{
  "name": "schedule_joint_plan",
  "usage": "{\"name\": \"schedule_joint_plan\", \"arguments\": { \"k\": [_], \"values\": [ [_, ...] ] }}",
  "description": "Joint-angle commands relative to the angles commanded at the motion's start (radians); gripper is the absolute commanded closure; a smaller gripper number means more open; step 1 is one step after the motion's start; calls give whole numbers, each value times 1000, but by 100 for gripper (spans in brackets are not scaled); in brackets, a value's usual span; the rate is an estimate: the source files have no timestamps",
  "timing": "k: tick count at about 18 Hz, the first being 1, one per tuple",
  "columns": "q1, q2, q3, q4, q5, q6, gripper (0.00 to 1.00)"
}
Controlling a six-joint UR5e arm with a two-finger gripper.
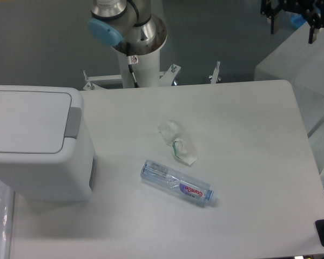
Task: Open the trash can
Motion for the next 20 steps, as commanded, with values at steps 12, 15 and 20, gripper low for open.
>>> {"name": "schedule_joint_plan", "arguments": {
  "k": [12,15,20],
  "values": [
    [-71,2,-8,2,-80,-265,0],
    [-98,3,-8,2,-112,-345,0],
    [-173,6,-8,2,-118,-478,0]
  ]
}}
